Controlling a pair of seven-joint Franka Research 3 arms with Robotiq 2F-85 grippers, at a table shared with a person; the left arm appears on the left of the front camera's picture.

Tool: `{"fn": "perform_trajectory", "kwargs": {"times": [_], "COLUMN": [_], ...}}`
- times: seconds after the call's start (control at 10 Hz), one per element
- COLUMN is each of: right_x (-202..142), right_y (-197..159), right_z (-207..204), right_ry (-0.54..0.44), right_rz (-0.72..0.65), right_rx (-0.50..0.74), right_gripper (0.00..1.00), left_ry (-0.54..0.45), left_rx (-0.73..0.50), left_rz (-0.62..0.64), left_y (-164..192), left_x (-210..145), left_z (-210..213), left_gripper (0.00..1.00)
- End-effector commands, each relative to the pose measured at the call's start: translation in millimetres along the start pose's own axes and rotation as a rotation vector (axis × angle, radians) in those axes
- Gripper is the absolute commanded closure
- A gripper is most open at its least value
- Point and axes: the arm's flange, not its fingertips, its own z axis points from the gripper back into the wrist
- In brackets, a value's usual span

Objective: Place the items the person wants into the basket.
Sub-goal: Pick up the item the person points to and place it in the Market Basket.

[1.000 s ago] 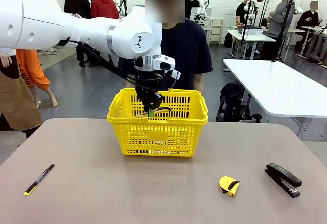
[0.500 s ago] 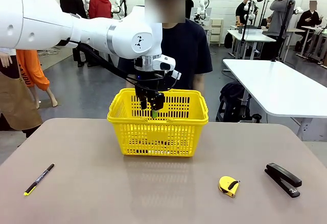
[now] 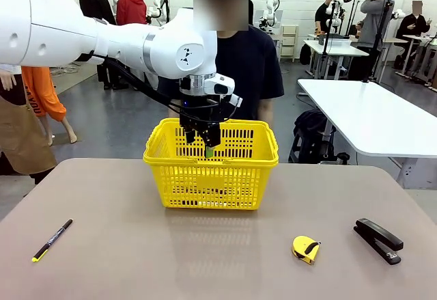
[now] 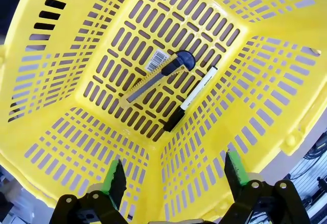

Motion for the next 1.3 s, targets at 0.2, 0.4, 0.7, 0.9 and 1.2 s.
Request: {"fn": "perform_trajectory", "kwargs": {"times": [0.2, 0.4, 0.7, 0.9, 1.2], "right_x": [1, 1, 1, 1, 1], "right_y": [0, 0, 0, 0, 0], "right_z": [0, 0, 0, 0, 0], "right_ry": [-0.015, -0.015, -0.015, -0.015, -0.015], "right_rz": [0.003, 0.003, 0.003, 0.003, 0.003], "right_rx": [0.003, 0.003, 0.003, 0.003, 0.003], "right_gripper": [0.00, 0.00, 0.00, 0.00, 0.00], "left_ry": [0.001, 0.042, 0.037, -0.093, -0.203], "left_rx": [-0.031, -0.035, -0.006, 0.007, -0.025], "left_rz": [-0.038, -0.020, 0.065, 0.179, 0.372], "left_y": [2, -2, -6, 1, 28], "left_x": [-3, -10, -71, -148, -250], "left_z": [5, 14, 64, 109, 132], "left_gripper": [0.00, 0.00, 0.00, 0.00, 0.00]}}
